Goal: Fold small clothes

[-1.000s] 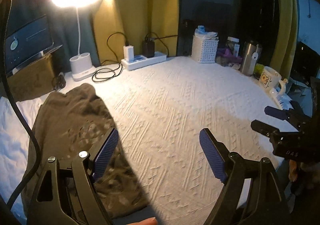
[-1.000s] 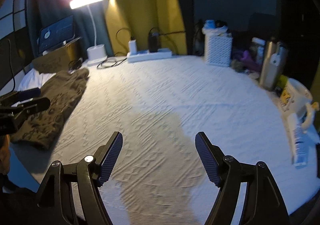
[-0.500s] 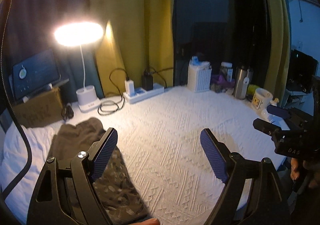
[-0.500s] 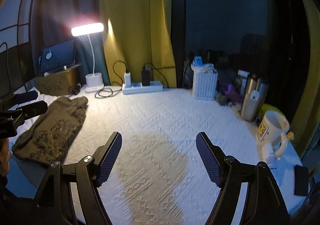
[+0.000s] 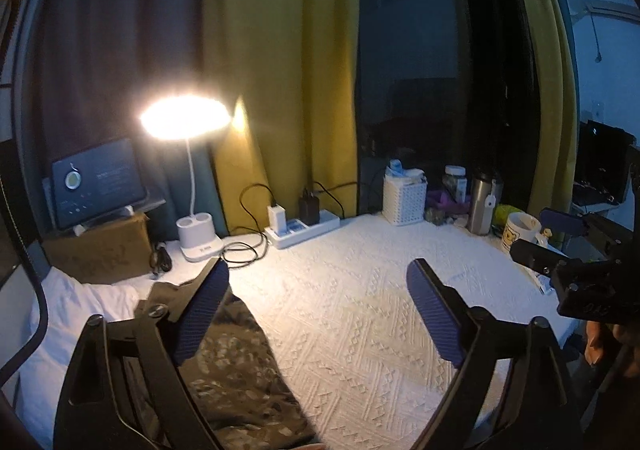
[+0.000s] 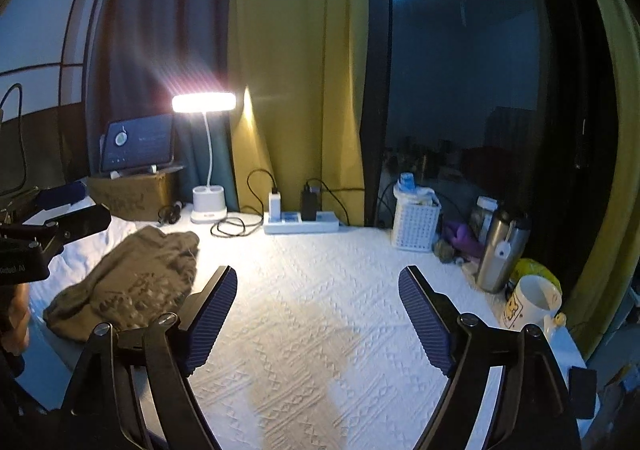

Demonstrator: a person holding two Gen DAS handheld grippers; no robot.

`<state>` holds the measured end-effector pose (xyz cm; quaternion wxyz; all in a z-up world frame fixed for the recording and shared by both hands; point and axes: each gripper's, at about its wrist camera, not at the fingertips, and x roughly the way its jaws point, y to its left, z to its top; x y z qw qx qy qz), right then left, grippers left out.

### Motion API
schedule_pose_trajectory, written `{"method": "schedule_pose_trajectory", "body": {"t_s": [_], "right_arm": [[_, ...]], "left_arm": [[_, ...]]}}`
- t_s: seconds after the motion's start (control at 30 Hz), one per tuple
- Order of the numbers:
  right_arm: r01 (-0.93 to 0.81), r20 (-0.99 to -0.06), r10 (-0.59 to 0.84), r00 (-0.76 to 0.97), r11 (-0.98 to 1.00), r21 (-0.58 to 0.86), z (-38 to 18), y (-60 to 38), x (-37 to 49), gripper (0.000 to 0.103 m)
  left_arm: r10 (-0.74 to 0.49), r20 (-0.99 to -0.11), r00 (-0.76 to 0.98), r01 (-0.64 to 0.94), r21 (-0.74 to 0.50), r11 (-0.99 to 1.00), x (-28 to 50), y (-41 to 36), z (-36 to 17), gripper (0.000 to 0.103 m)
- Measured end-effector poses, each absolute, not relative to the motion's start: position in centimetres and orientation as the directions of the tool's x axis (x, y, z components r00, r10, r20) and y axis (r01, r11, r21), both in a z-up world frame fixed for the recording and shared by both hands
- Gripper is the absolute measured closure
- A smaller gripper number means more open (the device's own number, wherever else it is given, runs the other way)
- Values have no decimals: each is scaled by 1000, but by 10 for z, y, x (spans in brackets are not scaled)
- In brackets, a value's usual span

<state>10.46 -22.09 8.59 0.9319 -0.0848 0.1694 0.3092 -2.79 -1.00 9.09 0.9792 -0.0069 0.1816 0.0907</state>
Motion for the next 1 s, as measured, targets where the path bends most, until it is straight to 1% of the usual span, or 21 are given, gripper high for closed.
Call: {"method": "schedule_pose_trajectory", "body": {"t_s": [0.13,0.37,0.43,0.6,0.73,1.0], "right_arm": [[-610,-345,557,755,790,-61,98,-217,95,13],[-624,-317,573,756,777,-83,113,-208,80,12],[-627,-307,579,755,775,-79,117,-206,77,12],[-643,-292,601,744,763,-67,125,-200,69,12],[-646,-295,604,741,761,-63,127,-194,67,12],[-639,-328,589,739,767,-63,120,-183,72,11]], "left_arm": [[191,-343,920,-197,19,980,-38,-3,98,11],[208,-311,927,-218,4,976,-59,9,108,11],[197,-317,928,-212,-13,977,-62,13,110,11],[224,-286,932,-237,-12,971,-77,23,116,11],[235,-279,931,-250,-19,968,-83,30,114,11],[255,-299,920,-269,-7,963,-80,39,102,10]]}}
